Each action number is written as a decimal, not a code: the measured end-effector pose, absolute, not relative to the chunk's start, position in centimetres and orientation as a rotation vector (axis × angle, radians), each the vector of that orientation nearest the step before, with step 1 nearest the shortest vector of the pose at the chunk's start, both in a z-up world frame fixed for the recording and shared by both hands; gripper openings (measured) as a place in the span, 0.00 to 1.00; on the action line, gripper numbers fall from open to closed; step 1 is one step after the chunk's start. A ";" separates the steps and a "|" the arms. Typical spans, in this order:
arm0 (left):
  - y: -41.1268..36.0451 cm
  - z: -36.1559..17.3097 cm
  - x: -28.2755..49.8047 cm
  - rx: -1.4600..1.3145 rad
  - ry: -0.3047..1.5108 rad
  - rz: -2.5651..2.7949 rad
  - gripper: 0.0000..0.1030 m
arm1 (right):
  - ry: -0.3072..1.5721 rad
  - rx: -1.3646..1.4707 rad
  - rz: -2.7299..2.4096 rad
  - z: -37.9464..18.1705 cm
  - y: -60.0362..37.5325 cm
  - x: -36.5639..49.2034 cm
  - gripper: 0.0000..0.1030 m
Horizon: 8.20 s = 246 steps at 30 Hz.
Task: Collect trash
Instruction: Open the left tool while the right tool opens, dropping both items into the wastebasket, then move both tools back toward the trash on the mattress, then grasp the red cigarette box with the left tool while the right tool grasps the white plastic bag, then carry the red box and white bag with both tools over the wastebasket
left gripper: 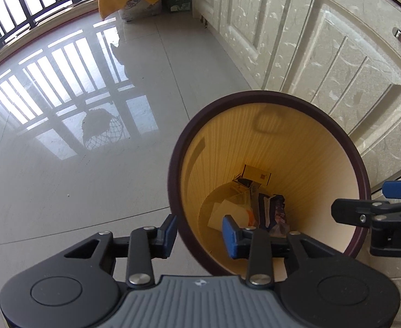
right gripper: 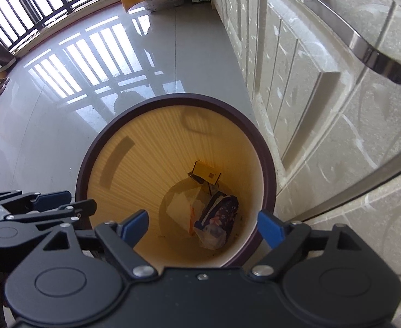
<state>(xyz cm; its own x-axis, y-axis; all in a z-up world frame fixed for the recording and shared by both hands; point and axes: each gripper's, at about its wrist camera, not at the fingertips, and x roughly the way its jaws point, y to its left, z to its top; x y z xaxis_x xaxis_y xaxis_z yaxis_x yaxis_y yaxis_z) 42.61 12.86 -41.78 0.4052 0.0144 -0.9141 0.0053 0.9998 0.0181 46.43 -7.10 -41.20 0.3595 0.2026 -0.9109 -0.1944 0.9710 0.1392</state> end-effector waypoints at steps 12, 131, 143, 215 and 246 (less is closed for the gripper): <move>14.5 -39.4 39.8 -0.034 1.167 0.038 0.64 | 1.148 -0.045 0.281 -39.6 -6.6 44.3 1.00; -20.6 -18.8 48.5 0.219 0.620 -0.099 1.00 | 0.566 0.129 0.073 -17.9 -41.2 32.1 0.13; -21.9 -19.7 51.2 0.243 0.636 -0.052 1.00 | 0.511 0.333 -0.128 -17.7 -45.5 30.5 0.80; 7.9 -14.7 33.1 -0.097 0.552 0.016 0.92 | 0.485 -0.015 0.186 -13.2 -16.1 34.1 0.43; 16.2 -31.3 40.1 -0.388 0.802 0.080 0.92 | 0.926 -0.051 0.361 -32.2 -4.8 43.4 0.43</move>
